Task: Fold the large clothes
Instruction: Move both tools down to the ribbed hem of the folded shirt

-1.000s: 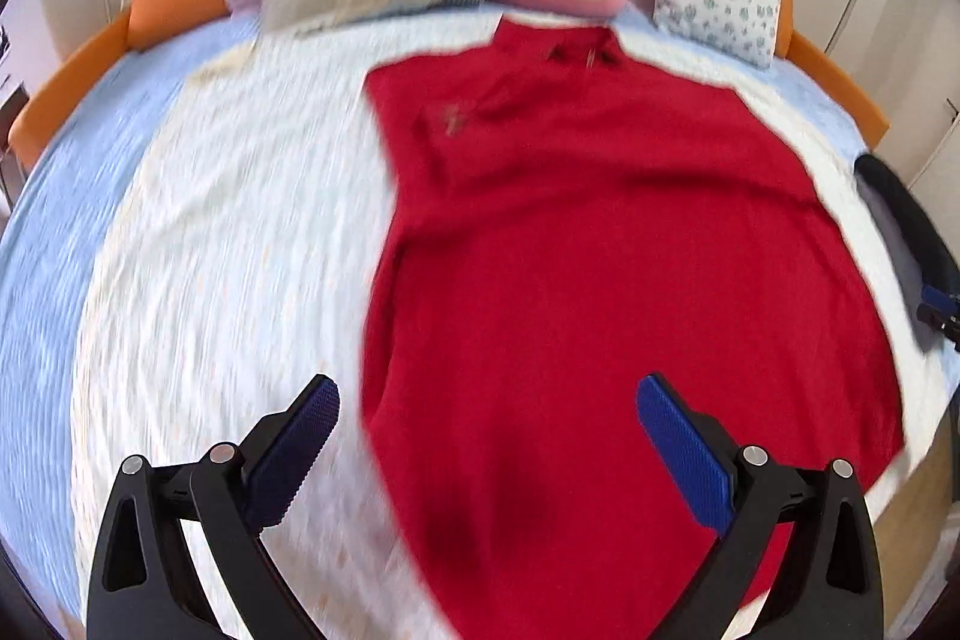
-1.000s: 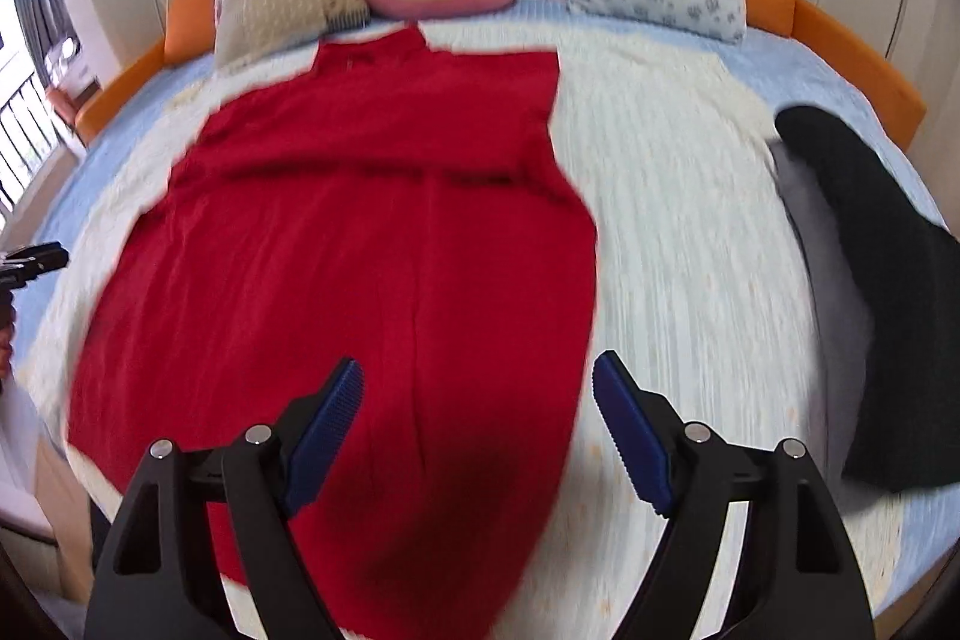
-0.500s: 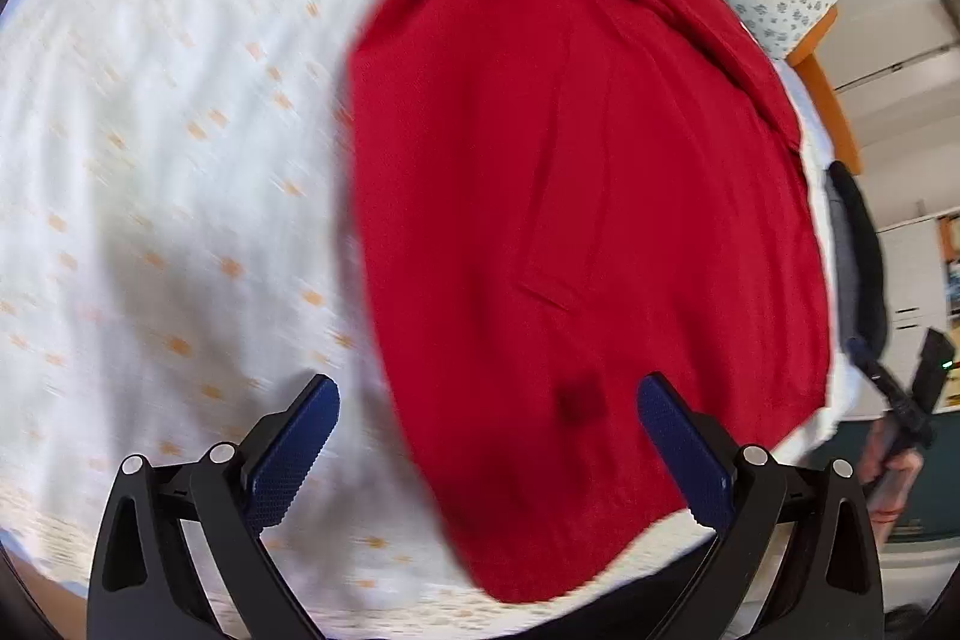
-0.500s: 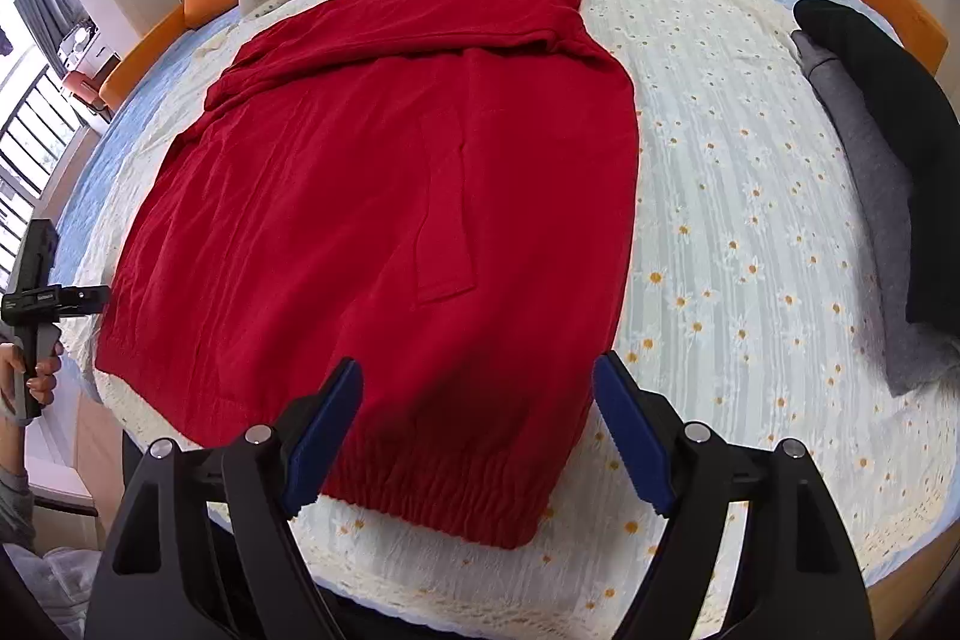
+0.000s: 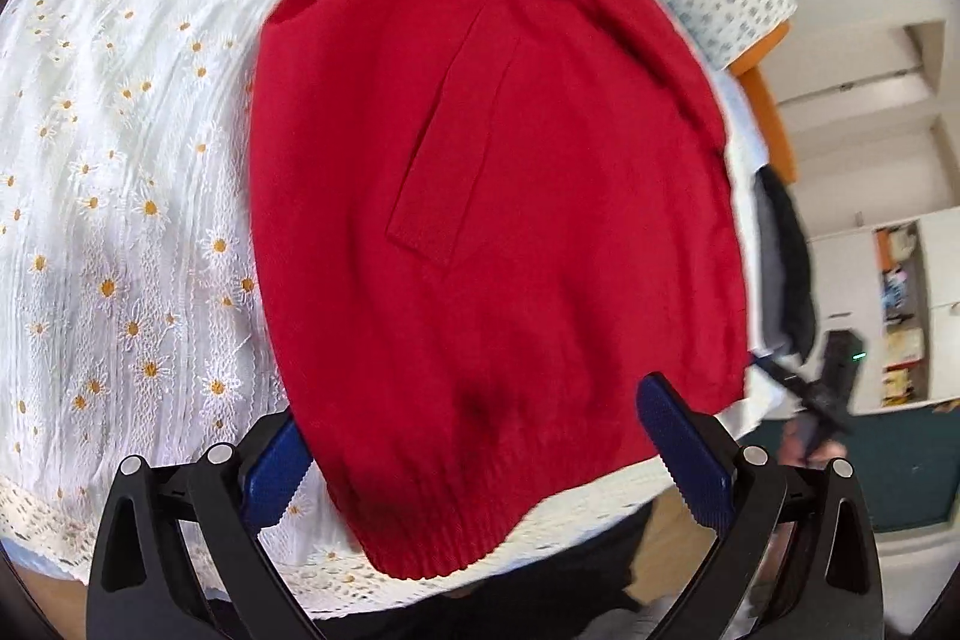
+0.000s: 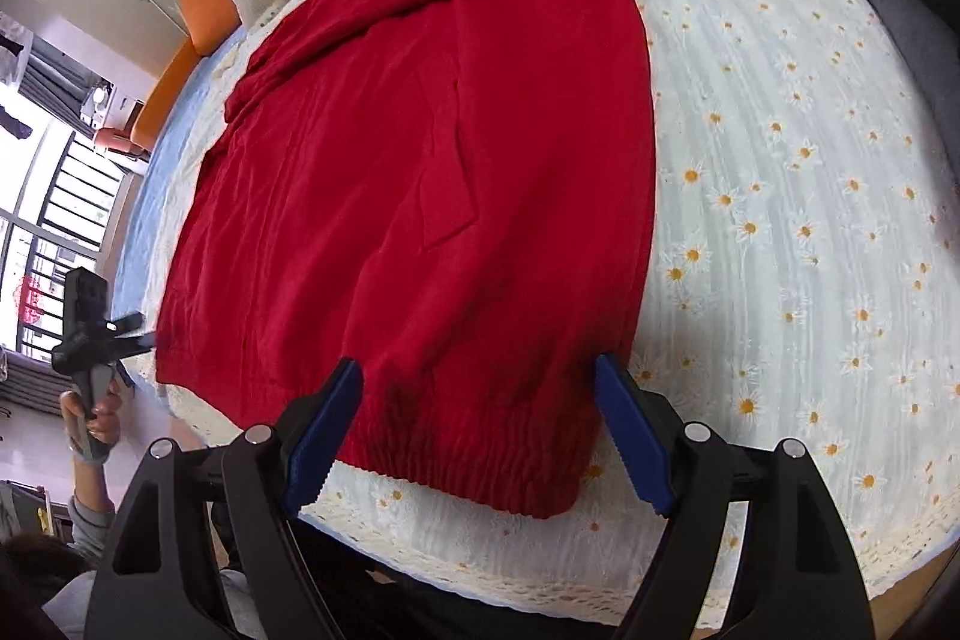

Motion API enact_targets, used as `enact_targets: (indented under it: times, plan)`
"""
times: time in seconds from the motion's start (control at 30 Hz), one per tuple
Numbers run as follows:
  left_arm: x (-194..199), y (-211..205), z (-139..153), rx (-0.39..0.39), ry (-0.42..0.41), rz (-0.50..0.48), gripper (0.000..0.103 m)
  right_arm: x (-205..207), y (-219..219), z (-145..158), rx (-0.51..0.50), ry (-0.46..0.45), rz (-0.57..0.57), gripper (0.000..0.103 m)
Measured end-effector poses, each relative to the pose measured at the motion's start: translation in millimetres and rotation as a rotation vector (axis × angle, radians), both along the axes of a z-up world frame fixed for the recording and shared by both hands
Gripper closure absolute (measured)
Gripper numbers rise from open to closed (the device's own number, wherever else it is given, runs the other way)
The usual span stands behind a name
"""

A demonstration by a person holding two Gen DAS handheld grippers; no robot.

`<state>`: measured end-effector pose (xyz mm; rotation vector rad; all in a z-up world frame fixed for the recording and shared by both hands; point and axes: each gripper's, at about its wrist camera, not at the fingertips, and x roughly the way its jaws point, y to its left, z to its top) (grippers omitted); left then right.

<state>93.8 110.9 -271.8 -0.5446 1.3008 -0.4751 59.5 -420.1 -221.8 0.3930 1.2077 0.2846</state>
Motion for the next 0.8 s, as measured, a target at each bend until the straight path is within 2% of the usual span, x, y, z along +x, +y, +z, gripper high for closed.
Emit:
enact_targets:
  times: [0.1, 0.2, 0.33, 0.4, 0.47, 0.67, 0.7, 0.8]
  plan:
    - [-1, 4, 3, -0.037, -0.005, 0.008, 0.002, 1, -3, -2, -0.019, 0.002, -0.018, 0.025]
    - [-5, 0, -8, -0.008, 0.021, -0.009, 0.002, -1, -7, -7, -0.026, 0.029, -0.03, 0.025]
    - [-12, -6, -25, 0.009, 0.078, -0.039, 0.002, -8, -10, -19, 0.043, 0.083, -0.02, 0.024]
    - [-14, -7, -22, 0.023, 0.068, -0.048, 0.002, -10, -8, -21, 0.103, 0.095, -0.004, 0.024]
    - [-13, -7, -18, 0.015, 0.073, -0.044, 0.002, -10, -5, -18, 0.098, 0.098, -0.004, 0.024]
    - [-18, -6, 5, -0.005, 0.02, -0.07, 0.002, -9, -10, -11, 0.204, 0.078, -0.012, 0.024]
    - [-18, -7, 3, 0.008, 0.025, -0.075, 0.002, -9, -11, -12, 0.208, 0.078, -0.017, 0.024]
    - [-15, -18, -19, 0.053, 0.089, -0.079, 0.002, -7, -4, -24, 0.136, 0.12, -0.008, 0.024]
